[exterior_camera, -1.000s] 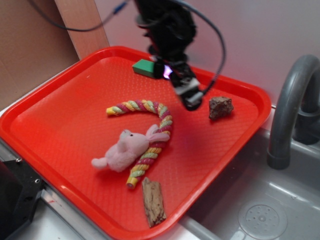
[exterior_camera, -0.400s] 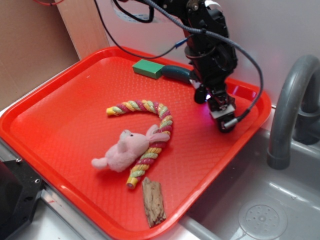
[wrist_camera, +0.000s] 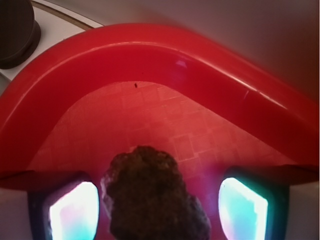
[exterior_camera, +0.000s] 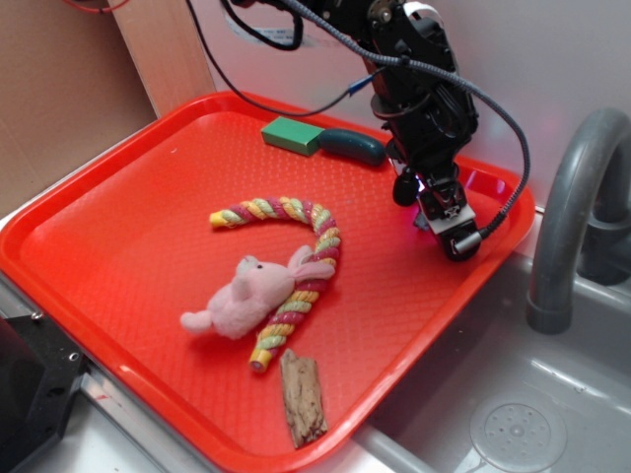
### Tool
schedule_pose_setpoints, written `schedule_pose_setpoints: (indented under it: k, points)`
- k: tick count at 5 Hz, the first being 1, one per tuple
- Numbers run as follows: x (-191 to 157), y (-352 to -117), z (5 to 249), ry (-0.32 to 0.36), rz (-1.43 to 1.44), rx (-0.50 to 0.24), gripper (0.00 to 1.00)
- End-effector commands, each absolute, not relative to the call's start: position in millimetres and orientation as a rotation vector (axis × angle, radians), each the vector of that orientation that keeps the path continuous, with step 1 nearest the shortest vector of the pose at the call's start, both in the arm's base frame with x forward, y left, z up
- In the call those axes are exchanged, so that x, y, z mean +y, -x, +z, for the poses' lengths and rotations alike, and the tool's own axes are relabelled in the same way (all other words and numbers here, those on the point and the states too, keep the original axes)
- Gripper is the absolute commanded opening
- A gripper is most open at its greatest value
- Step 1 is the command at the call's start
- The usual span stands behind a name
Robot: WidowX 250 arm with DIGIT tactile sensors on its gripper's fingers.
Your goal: Grab the rock.
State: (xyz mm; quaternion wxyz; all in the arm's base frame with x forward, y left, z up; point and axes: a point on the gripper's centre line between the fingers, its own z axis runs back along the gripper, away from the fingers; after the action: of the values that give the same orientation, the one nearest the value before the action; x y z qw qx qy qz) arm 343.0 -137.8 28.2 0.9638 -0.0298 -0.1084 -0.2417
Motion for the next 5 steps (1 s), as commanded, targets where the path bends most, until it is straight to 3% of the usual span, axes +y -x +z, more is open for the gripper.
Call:
schedule_pose_setpoints:
  k: [1, 2, 3, 5]
  points:
    - [-146.7, -341.6, 36.5, 0.015, -0.457, -0.234, 0.00]
    - [-132.7, -324.6, 57.4, -0.100, -0.328, -0.162, 0.00]
    - [-101.2, -289.1, 93.6, -0.163, -0.091, -0.047, 0.00]
    - [-69.9, -246.9, 141.6, -0.105, 0.319, -0.029, 0.00]
